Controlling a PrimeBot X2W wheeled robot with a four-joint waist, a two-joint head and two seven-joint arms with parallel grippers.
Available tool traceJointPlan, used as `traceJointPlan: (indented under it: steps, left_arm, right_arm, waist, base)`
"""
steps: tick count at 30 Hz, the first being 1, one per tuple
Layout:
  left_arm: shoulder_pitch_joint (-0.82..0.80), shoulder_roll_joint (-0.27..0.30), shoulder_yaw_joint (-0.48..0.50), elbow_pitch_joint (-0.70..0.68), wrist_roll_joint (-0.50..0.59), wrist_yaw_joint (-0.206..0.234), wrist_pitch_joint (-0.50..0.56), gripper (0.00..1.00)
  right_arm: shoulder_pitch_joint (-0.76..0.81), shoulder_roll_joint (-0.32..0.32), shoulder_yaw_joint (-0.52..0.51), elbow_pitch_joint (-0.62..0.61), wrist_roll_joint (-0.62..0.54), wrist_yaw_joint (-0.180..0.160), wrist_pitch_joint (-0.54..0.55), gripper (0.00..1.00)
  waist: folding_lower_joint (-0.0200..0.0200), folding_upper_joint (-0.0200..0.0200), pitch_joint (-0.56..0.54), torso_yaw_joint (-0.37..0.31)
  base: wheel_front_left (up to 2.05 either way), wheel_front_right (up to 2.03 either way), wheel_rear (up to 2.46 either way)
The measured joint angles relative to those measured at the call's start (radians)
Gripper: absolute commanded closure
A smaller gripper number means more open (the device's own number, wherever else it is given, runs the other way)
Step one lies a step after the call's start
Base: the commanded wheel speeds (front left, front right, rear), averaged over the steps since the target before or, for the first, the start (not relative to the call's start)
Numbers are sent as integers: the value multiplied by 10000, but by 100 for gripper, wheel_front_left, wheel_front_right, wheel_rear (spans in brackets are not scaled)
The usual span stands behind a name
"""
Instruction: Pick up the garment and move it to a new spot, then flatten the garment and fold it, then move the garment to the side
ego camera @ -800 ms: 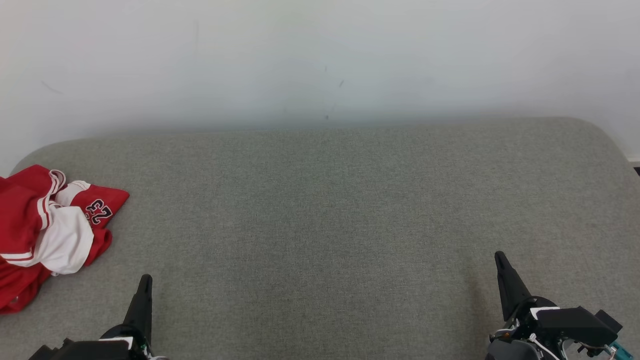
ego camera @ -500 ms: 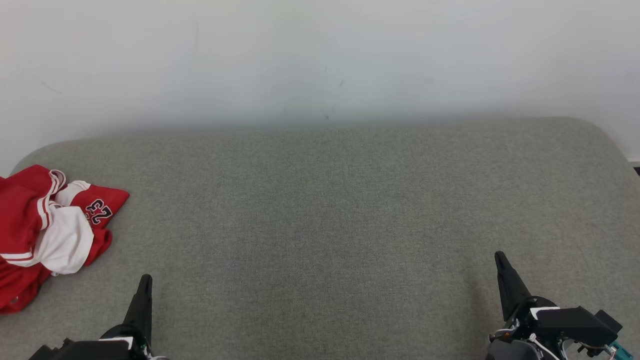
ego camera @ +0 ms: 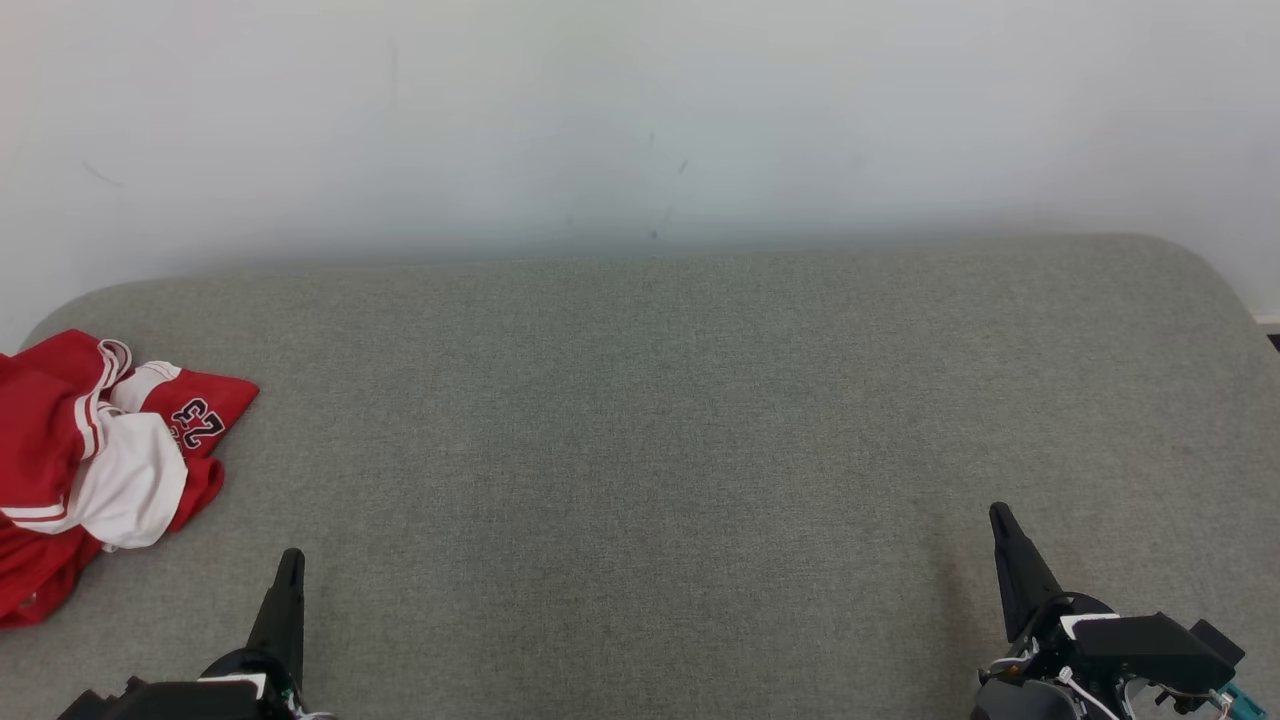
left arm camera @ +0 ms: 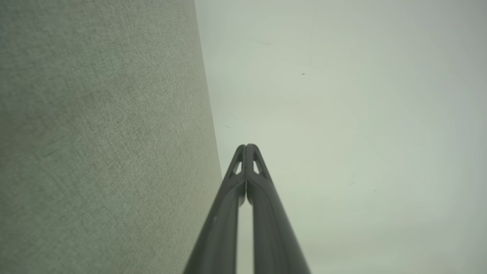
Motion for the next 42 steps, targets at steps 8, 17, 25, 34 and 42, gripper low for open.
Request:
traceJointPlan:
  steps: [8, 17, 25, 34, 42]
  left_arm:
    - [0, 0, -2, 0, 0, 0, 0, 100]
    - [0, 0, -2, 0, 0, 0, 0, 100]
    - [385, -67, -92, 336, 27, 4, -107, 0]
    - [432, -69, -140, 36, 884, 4, -552, 0]
    - [455, -67, -150, -136, 2426, 4, -901, 0]
  right_arm:
    - [0, 0, 0, 0, 0, 0, 0, 100]
    - [0, 0, 0, 0, 0, 0, 0, 100]
    - [413, 19, 102, 403, -48, 0, -128, 0]
    - [429, 23, 437, 219, -1078, 0, -556, 0]
    - [452, 23, 685, -29, -2380, 0, -903, 0]
  waist:
    - [0, 0, 0, 0]
    - [0, 0, 0, 0]
    - [0, 0, 8, 1]
    - [0, 0, 20, -1]
    - [0, 0, 17, -4]
  base:
    - [0, 0, 0]
    - [0, 0, 0]
    - [0, 0, 0]
    - [0, 0, 0]
    - [0, 0, 0]
